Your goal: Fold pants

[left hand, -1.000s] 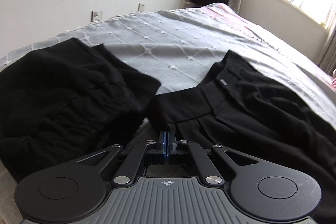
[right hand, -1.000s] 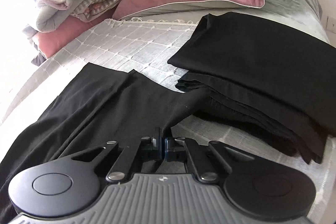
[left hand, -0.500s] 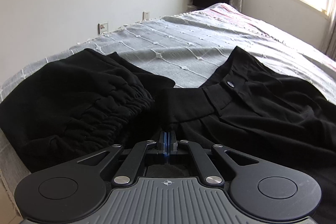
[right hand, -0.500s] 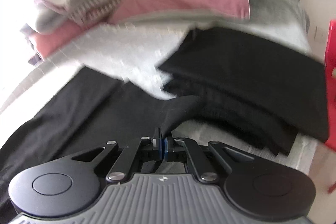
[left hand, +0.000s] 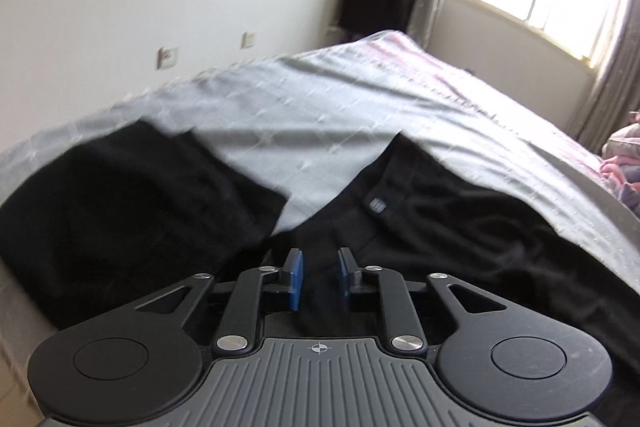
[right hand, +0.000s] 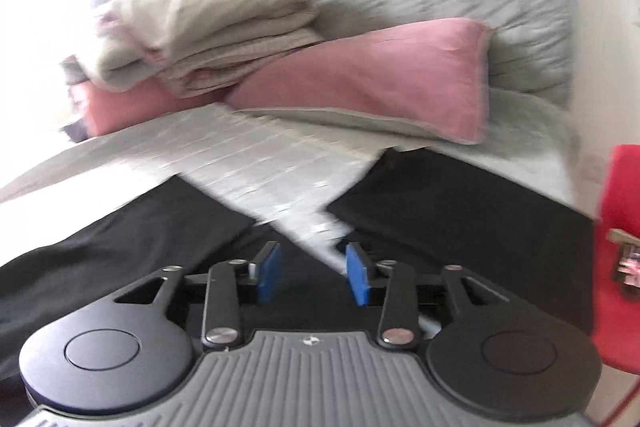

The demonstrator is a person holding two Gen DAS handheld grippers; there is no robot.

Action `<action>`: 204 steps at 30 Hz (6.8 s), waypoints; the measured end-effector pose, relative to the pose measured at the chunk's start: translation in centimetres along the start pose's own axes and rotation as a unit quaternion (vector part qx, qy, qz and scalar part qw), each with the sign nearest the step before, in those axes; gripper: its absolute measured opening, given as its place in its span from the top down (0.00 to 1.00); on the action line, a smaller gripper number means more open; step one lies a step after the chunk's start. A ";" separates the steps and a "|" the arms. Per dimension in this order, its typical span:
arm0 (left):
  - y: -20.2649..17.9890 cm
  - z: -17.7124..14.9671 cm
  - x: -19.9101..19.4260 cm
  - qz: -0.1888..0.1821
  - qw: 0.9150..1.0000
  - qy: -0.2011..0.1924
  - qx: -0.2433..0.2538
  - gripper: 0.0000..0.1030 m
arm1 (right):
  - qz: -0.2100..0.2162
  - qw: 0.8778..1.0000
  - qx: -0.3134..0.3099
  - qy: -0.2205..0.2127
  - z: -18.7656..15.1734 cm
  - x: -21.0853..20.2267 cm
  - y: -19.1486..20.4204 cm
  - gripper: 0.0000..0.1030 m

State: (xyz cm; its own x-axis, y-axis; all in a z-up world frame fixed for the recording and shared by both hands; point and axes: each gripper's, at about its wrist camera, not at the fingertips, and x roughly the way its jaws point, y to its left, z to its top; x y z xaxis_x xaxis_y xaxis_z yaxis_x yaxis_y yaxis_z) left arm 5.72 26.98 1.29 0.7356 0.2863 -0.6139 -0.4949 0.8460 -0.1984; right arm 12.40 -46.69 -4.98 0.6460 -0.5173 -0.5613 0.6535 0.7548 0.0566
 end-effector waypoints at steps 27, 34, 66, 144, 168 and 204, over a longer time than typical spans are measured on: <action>-14.6 9.5 27.2 0.028 0.977 0.036 0.206 0.95 | 0.085 0.989 -0.073 0.095 -2.1 2.9 8.1 0.34; -16.1 7.7 27.7 0.005 0.965 0.048 0.259 0.86 | 0.080 0.989 -0.067 0.107 -2.2 3.6 7.8 0.34; -13.3 11.4 24.8 -0.124 0.930 0.027 0.344 0.33 | 0.151 0.968 0.073 0.187 7.2 11.8 6.5 0.30; 1.0 -2.1 5.9 -0.017 0.979 0.047 0.198 1.00 | 0.091 0.977 0.148 0.127 0.0 3.7 -7.2 0.69; -1.7 -3.3 10.7 -0.037 0.993 0.114 -0.023 0.53 | 0.018 0.995 -0.042 0.094 -0.4 2.7 -6.0 0.26; -0.9 -4.1 7.6 -0.014 0.997 0.076 0.018 0.97 | 0.107 0.978 -0.156 0.085 -1.5 2.8 -4.9 0.21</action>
State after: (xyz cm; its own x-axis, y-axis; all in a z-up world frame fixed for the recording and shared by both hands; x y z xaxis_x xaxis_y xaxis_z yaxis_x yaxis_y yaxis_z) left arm 9.86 26.60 -6.35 0.6688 0.1921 -0.7182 -0.4551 0.8696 -0.1912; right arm 10.42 -51.24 -8.10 0.6625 -0.2783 -0.6955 0.3407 0.9388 -0.0511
